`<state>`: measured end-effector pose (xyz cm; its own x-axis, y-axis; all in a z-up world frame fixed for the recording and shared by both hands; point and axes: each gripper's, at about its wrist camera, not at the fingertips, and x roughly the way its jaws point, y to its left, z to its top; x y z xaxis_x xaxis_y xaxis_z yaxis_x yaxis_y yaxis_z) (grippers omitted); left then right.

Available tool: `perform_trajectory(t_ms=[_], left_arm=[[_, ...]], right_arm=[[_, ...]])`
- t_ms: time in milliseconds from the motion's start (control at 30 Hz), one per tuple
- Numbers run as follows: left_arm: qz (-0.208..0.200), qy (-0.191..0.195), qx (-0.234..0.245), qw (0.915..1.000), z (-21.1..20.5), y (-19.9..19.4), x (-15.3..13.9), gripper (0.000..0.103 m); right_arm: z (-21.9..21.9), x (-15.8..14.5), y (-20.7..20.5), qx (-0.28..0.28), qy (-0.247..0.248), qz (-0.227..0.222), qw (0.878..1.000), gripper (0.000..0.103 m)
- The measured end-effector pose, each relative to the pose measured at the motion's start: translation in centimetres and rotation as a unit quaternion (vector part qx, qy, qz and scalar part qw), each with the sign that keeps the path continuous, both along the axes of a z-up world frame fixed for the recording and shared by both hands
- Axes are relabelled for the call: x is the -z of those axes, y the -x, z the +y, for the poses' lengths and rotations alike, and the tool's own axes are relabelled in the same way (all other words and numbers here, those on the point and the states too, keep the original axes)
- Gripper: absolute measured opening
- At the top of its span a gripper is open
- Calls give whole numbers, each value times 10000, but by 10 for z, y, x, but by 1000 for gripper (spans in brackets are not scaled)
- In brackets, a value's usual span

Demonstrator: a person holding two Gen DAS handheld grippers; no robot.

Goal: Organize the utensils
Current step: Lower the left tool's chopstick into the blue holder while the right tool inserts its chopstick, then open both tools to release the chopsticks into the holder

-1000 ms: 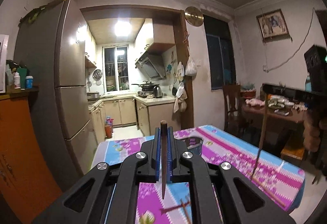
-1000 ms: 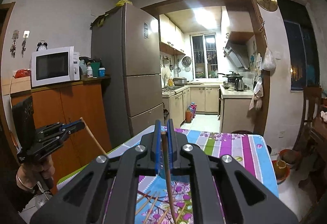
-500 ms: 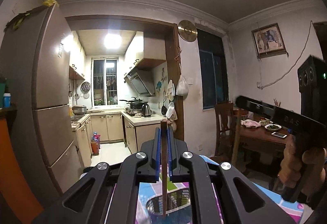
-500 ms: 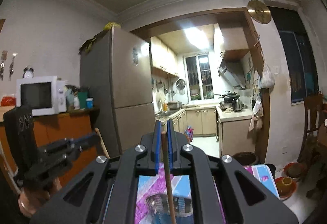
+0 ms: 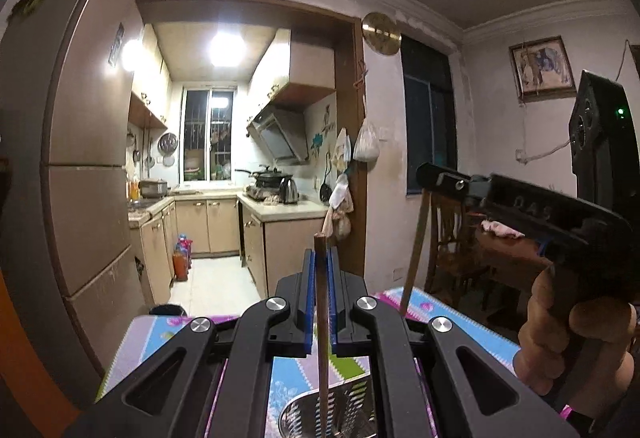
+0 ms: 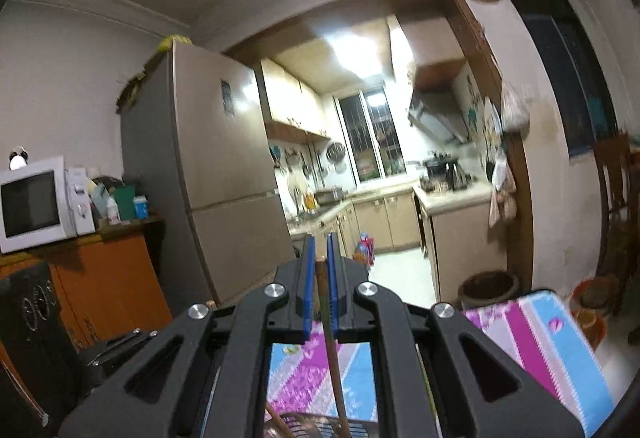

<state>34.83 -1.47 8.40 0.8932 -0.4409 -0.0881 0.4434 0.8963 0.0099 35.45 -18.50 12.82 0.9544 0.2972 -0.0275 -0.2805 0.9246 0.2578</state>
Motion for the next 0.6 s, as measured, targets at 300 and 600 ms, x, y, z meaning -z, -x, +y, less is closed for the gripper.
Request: perform_trajectory(t_ms=[300, 600], left_arm=[[394, -153, -127, 9990, 2, -17, 58, 7], [-395, 229, -506, 9977, 50, 45, -14, 10]], right_arm=[[18, 63, -15, 7, 222, 750, 9969, 6], [-18, 2, 64, 207, 161, -121, 9996, 30]])
